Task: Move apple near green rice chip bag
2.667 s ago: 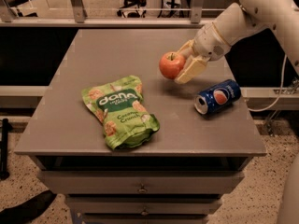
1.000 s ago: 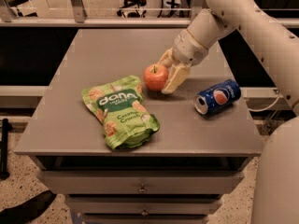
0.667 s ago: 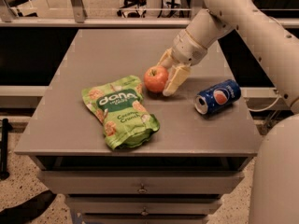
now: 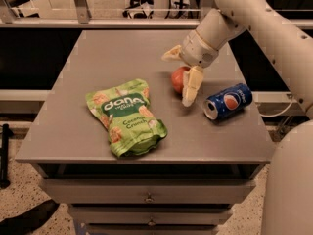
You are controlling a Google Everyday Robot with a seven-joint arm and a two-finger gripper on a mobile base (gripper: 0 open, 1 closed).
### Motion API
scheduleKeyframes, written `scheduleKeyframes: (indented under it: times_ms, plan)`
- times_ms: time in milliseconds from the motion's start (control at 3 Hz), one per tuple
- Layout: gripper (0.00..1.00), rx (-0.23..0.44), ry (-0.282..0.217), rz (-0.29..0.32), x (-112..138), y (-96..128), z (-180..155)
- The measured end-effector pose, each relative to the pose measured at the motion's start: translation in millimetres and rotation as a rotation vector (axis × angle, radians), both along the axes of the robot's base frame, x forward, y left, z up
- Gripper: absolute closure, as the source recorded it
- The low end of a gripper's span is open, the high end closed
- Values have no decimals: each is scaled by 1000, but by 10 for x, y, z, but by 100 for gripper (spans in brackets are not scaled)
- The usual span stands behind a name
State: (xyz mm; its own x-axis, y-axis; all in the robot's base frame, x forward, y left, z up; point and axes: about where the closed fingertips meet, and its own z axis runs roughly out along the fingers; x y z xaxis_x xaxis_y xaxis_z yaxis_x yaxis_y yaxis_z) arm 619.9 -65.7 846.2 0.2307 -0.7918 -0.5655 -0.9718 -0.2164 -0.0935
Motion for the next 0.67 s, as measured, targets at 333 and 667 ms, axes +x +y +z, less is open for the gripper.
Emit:
scheduleKeyframes:
  times_ms: [333, 667]
  plan:
    - [0, -6, -5, -35, 17, -109, 1]
    - [0, -6, -5, -36, 17, -109, 0]
